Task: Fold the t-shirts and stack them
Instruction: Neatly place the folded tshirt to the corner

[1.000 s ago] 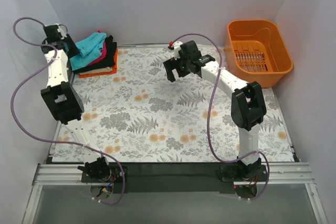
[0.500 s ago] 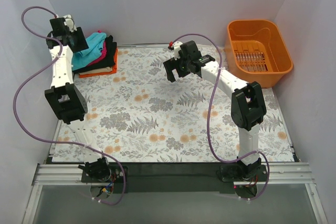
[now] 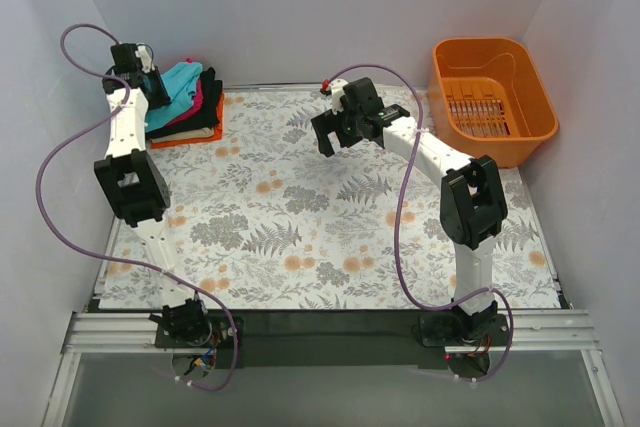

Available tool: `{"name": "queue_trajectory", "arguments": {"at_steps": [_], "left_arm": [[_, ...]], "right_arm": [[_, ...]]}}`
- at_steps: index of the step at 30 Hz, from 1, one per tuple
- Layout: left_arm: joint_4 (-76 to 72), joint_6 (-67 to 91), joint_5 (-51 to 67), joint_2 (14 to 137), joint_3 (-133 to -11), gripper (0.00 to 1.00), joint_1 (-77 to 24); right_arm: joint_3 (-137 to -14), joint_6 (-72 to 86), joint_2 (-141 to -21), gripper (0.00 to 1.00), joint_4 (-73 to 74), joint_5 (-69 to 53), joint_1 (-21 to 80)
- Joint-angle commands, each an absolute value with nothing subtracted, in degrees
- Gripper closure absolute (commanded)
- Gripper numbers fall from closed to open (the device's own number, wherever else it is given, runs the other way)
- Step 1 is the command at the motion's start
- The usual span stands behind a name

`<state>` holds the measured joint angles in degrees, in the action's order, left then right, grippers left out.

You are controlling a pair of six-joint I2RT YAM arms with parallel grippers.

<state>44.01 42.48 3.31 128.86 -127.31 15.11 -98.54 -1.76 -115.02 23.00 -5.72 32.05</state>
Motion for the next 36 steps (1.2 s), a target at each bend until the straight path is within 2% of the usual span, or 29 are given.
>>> {"name": "queue_trajectory", "arguments": {"at_steps": [1,4,6,10,12,14,19,27,29,30,31,33,34,35,36], "left_arm": [[42.1,42.9,1.7,127.9,-129.3,0.79,14.9],[38.4,43.2,1.7,128.2,-130.0,0.95,14.9],[36.1,43.1,1.6,129.1,-131.3,1.0,14.9],[27.2,44.7,1.8,128.5,-129.0,1.0,15.3],[8.4,45.7,1.7,126.2,-121.5,1.0,15.4],[2.5,46.1,1.3,126.8,-120.6,1.0,15.4],[-4.8,48.2,-1.0,135.5,-125.7,1.0,16.2],[-19.2,51.1,-5.5,139.1,-122.1,1.0,19.2],[-20.2,50.2,-7.0,140.2,-122.8,0.97,19.2],[-20.2,49.9,-7.3,141.5,-123.4,0.94,19.2],[-19.8,49.3,-7.2,142.1,-124.9,0.73,19.2],[-19.9,49.0,-8.4,142.8,-125.2,0.47,19.2],[-20.6,48.6,-8.4,142.9,-124.9,0.17,19.2],[-21.0,48.0,-8.2,142.6,-124.5,0.09,19.2],[-21.6,47.5,-7.7,142.0,-124.2,0.07,19.2]], "right_arm": [[-98.2,-2.1,-113.3,0.02,22.8,-5.3,32.3],[-98.0,-1.9,-113.4,0.02,22.8,-5.3,32.3],[-98.0,-2.0,-113.4,0.02,22.8,-5.3,32.3],[-97.7,-1.9,-113.5,0.02,22.8,-5.4,32.3],[-97.3,-1.9,-113.6,0.02,22.8,-5.4,32.3],[-97.2,-2.0,-113.6,0.02,22.9,-5.5,32.3],[-96.4,-2.6,-113.7,0.02,22.9,-4.7,32.2],[-94.6,-2.9,-113.4,0.02,23.1,-5.4,32.2],[-94.7,-2.7,-113.6,0.02,23.0,-5.4,32.2],[-94.7,-2.7,-113.7,0.02,23.1,-5.5,32.2],[-94.7,-2.6,-113.9,0.02,23.1,-5.5,32.2],[-94.9,-2.5,-114.1,0.02,23.2,-5.7,32.2],[-95.0,-2.5,-114.1,0.02,23.4,-5.7,32.2],[-95.0,-2.5,-114.1,0.02,23.3,-5.8,32.2],[-95.2,-2.5,-114.0,0.02,23.4,-6.0,32.2]]}}
